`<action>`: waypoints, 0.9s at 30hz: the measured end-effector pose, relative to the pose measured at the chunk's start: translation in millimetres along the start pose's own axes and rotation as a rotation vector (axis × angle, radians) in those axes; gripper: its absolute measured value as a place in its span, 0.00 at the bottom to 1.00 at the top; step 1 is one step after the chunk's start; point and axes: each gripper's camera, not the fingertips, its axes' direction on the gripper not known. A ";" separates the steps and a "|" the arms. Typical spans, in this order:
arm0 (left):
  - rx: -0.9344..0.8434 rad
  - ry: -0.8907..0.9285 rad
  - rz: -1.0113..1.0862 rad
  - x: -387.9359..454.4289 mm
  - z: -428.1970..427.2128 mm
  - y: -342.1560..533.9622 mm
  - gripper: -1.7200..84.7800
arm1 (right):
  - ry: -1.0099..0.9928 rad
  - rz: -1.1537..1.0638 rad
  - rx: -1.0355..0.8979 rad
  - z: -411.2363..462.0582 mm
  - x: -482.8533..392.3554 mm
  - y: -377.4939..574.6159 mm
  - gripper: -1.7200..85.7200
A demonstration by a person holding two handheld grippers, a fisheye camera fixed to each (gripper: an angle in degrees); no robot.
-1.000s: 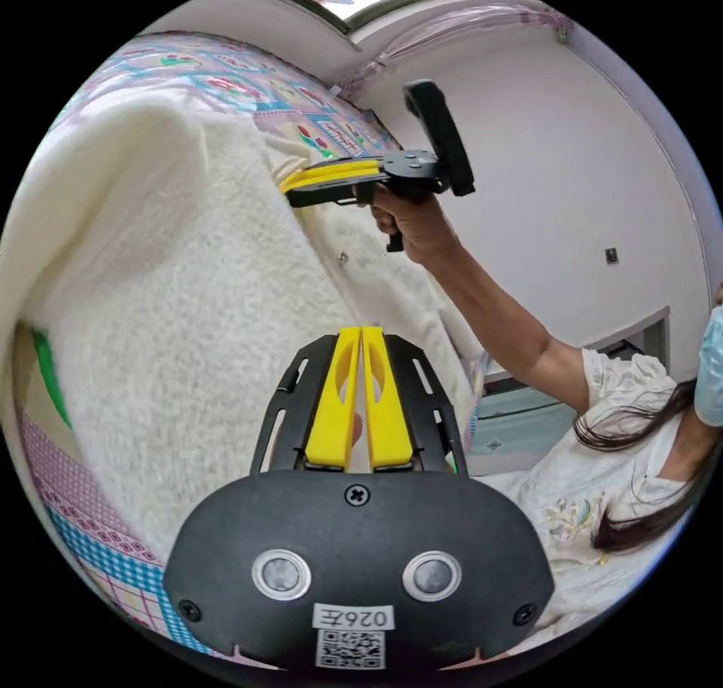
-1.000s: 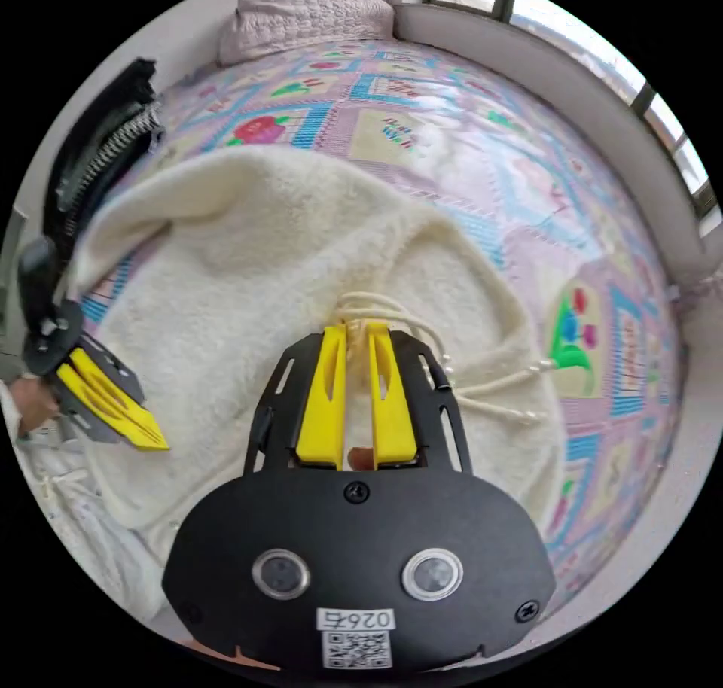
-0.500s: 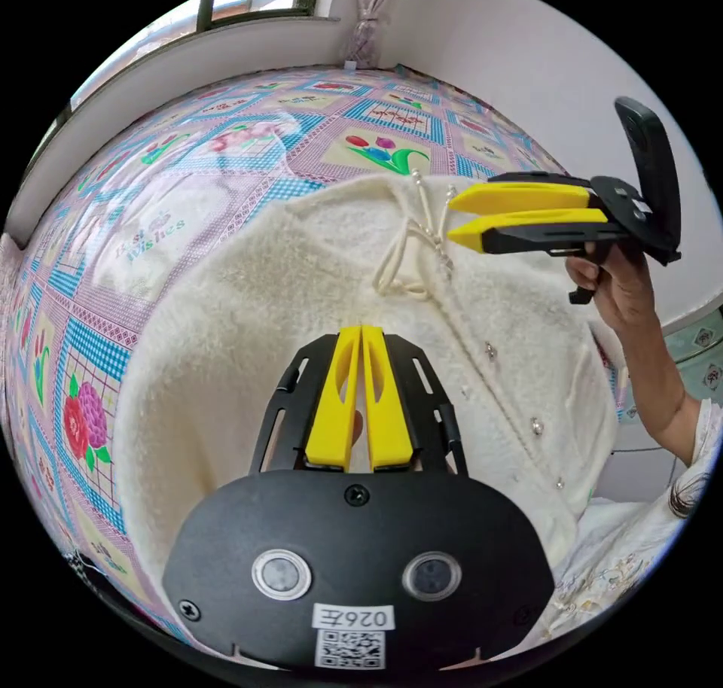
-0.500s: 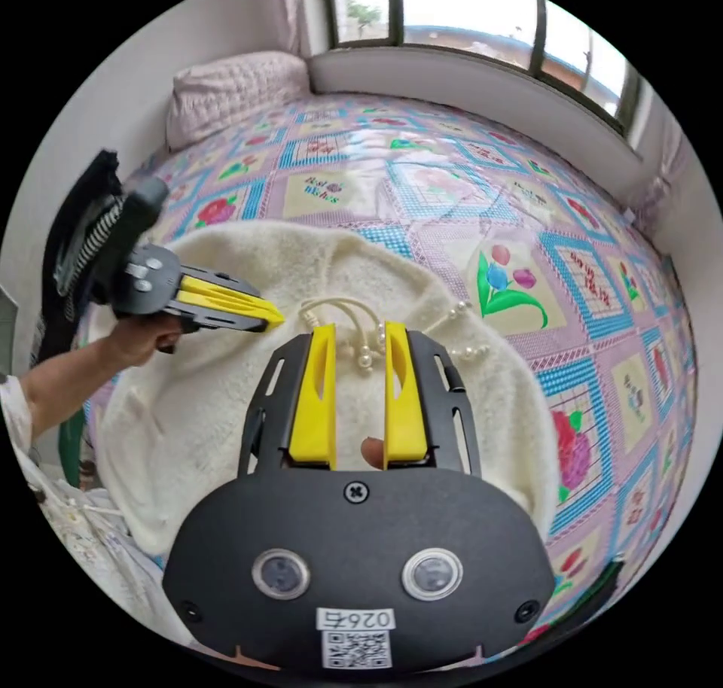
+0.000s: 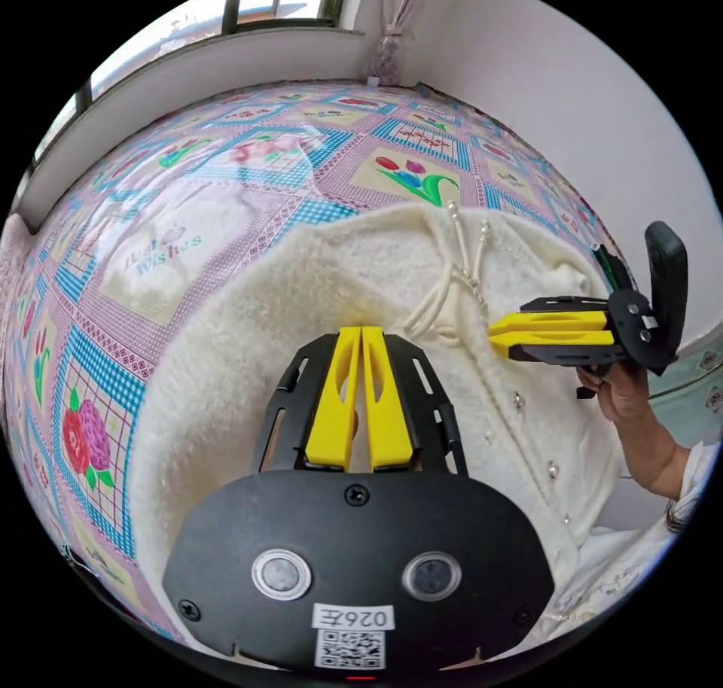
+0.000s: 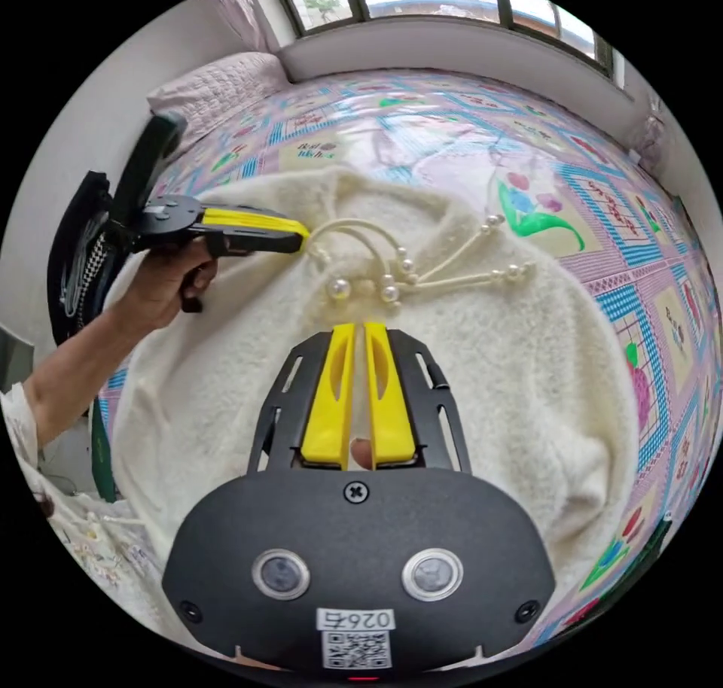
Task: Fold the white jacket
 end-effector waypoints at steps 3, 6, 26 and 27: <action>0.004 -0.004 -0.028 2.7 -18.8 11.7 0.01 | -0.097 -0.003 0.107 -30.7 1.2 11.2 0.03; 0.068 0.078 0.019 28.3 -51.5 48.4 0.01 | -0.189 -0.021 0.126 -45.0 -5.1 36.6 0.03; 0.053 0.055 0.242 186.1 -133.1 299.6 0.01 | -0.197 -0.112 0.089 -111.5 -126.4 257.0 0.01; -0.015 0.071 0.273 198.0 -112.8 308.2 0.01 | -0.217 -0.114 0.064 -106.1 -130.2 259.7 0.01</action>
